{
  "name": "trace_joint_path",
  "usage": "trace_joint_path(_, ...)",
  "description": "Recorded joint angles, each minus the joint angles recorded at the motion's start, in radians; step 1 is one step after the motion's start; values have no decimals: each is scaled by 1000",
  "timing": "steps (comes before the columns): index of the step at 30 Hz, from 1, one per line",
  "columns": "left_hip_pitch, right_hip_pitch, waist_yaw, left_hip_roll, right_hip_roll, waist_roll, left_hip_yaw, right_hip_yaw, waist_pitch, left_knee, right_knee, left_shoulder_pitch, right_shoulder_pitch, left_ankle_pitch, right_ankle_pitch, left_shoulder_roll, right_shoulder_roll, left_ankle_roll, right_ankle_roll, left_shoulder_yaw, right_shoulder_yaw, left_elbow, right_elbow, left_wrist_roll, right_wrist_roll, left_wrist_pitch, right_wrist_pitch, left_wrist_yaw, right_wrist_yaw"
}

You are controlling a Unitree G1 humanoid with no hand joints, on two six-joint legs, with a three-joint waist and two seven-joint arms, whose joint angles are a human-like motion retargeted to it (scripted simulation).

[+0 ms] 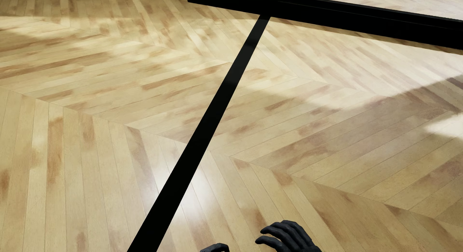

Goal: Move towards the sofa

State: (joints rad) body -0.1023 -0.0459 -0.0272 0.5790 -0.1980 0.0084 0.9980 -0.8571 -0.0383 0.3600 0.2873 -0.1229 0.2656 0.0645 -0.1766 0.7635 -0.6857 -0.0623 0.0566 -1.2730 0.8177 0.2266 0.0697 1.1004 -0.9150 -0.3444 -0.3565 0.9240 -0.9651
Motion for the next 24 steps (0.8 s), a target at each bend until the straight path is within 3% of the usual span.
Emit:
trace_joint_path(1,5,-12,-8,66,48,19,2,32,-1,45,6,10,1,-25,-17,5,7,13,-18,13,-3,1,-6,1,1,13,-8,4,-4)
trace_joint_path(2,-23,-27,-6,123,94,38,-73,75,2,103,22,27,2,-76,-36,10,11,27,-36,40,2,3,-11,17,7,22,-13,15,-6)
trace_joint_path(3,-91,-40,6,138,135,53,-251,130,7,160,38,39,2,-137,-52,3,11,27,-53,49,14,6,-18,30,13,49,-12,35,-9)
trace_joint_path(5,-214,-59,26,26,195,78,-651,241,16,230,55,77,-8,-217,-71,-9,1,40,-82,112,41,-9,-30,71,25,79,-8,61,-17)
trace_joint_path(7,-275,-76,27,-108,234,96,-859,344,23,297,75,134,-17,-237,-86,0,-9,9,-104,184,75,-20,-29,125,29,79,5,60,-19)
trace_joint_path(12,-386,-85,26,-351,362,131,-996,632,52,351,91,199,-6,-244,-93,17,-14,34,-146,282,96,-33,-59,181,18,22,18,7,-20)
trace_joint_path(15,-438,-67,16,-483,442,143,-1040,805,68,239,87,168,6,-156,-88,36,-3,37,-165,244,75,-46,-65,190,-1,-10,23,-3,-20)
trace_joint_path(18,-460,-28,6,-594,503,146,-1054,974,78,42,72,97,36,-22,-77,53,13,-26,-172,144,40,-57,-67,169,-19,-23,25,-15,-20)
trace_joint_path(20,-463,3,-1,-625,540,147,-1022,1079,81,-85,68,53,51,1,-72,56,25,-54,-175,87,16,-56,-75,161,-30,-22,18,-17,-20)
trace_joint_path(21,-461,22,-3,-645,558,145,-1050,1132,83,-131,70,35,53,-1,-75,59,26,-95,-178,60,11,-56,-76,154,-35,-16,14,-15,-20)
trace_joint_path(23,-446,71,-2,-707,590,135,-1231,1234,83,-131,78,29,47,-16,-78,51,22,-125,-190,44,7,-46,-56,141,-29,-14,-4,-13,-20)
trace_joint_path(24,-426,101,-2,-736,596,128,-1320,1282,80,-112,78,27,48,35,-70,44,18,-48,-199,44,6,-44,-48,126,-21,-10,-5,-17,-20)
